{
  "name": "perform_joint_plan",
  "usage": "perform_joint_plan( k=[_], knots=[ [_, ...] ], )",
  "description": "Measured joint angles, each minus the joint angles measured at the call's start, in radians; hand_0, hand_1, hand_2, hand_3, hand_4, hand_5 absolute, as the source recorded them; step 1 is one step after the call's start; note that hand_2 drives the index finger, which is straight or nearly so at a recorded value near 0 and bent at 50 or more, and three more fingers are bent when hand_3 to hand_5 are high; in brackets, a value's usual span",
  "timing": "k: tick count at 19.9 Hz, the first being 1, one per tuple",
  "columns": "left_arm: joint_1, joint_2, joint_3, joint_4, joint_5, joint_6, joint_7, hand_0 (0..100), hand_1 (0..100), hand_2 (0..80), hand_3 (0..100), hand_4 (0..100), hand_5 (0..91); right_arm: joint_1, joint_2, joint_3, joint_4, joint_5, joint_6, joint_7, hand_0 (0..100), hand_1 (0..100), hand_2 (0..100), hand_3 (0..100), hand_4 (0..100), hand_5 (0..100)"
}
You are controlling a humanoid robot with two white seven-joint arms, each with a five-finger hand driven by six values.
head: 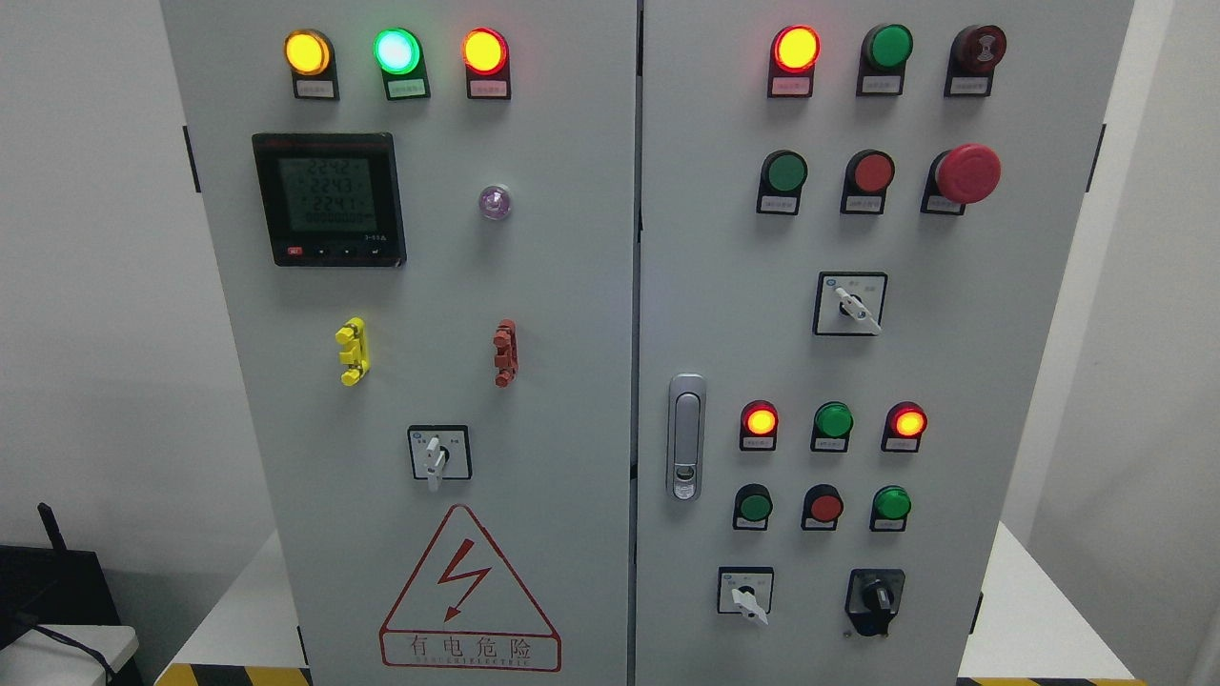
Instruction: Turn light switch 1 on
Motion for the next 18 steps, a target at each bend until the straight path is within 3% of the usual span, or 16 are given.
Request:
perform_joint_plan(
  k=[5,10,18],
  knots=[
    [-0.028,0.004,-0.023,-0.119,0.001,0.014,0.015,30,10,29.7,46,55,29.4,0.000,0.000,0.000,0.000,0.000,0.000,0.001,12,39,0,0,0,0],
    [-0.071,0.000,-0.062,-0.222,0.001,0.069,0.053,21,13,35.5,54,62,47.5,0.000,0.000,0.000,0.000,0.000,0.000,0.002,12,39,0,0,0,0],
    [-0.142,-0.026,-0.156,-0.327,0.001,0.092,0.093,17,15,39.3,64,69,62.2,0.000,0.000,0.000,0.000,0.000,0.000,0.003,12,39,0,0,0,0]
  ],
)
